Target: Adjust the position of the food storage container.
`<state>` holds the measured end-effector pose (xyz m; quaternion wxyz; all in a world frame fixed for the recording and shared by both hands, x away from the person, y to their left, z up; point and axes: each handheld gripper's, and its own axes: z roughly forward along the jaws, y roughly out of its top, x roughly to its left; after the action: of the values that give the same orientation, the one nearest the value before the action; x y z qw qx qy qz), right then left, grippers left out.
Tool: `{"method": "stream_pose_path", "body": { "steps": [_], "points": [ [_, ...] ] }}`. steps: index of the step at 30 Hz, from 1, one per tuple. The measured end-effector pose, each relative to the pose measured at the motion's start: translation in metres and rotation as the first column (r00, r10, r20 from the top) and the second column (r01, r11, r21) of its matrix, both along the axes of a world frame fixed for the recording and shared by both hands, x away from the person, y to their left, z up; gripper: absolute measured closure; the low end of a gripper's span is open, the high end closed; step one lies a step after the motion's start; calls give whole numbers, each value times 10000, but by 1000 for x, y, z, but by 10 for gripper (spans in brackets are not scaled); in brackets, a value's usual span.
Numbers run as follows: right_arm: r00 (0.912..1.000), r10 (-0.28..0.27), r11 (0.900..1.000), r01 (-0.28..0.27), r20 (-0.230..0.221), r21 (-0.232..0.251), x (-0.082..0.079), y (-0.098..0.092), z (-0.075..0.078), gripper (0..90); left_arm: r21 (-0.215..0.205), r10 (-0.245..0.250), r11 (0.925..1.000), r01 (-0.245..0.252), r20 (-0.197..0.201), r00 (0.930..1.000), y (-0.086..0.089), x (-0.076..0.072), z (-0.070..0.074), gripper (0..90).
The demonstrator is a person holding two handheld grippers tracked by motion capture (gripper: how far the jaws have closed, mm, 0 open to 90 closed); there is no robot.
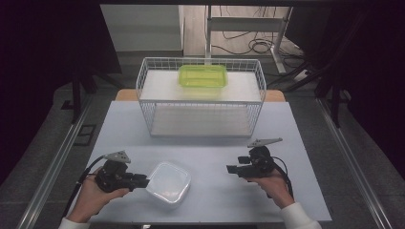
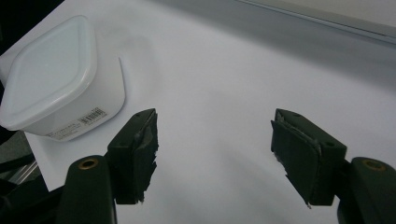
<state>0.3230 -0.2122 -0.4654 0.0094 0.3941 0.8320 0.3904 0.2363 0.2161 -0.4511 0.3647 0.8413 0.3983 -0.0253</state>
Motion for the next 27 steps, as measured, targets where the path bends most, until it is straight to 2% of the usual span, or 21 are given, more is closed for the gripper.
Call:
{"method": "stream_pose_path", "body": {
  "steps": [5, 6, 8, 13, 19, 22, 25, 27],
  "points": [
    [10000, -14, 10000, 14, -3, 1, 2, 0, -1, 314, 232, -687, 9973, 690, -130, 9976, -13, -6, 1, 815],
    [10000, -44, 10000, 44, -13, 2, 3, 0, -1, 314, 238, -701, 9972, 703, -83, 9975, -15, -7, 1, 839],
    [10000, -64, 10000, 64, -49, 3, 4, 1, -2, 313, 512, -840, 9952, 839, 9, 9965, -17, -9, 0, 890],
    [10000, -57, 10000, 57, -50, -14, 4, 1, -1, 313, 826, -1259, 9885, 1266, -144, 9919, -27, -13, -4, 899],
    [9999, -157, 9999, 157, -46, -3, 5, -1, -1, 313, 1302, -1584, 9785, 1597, -207, 9872, -40, -25, -14, 899],
    [9998, -182, 9998, 182, -50, 11, 4, 0, -1, 313, 1375, -1916, 9713, 1939, -302, 9810, -43, -30, -16, 899],
    [9999, -165, 9999, 165, -38, -2, 4, 0, 0, 313, 1631, -2281, 9586, 2334, -508, 9723, -49, -31, -23, 900],
    [9999, -168, 9999, 168, -30, -19, 4, 0, 0, 312, 1730, -2189, 9587, 2257, -576, 9740, -53, -30, -27, 900]
  ]
}}
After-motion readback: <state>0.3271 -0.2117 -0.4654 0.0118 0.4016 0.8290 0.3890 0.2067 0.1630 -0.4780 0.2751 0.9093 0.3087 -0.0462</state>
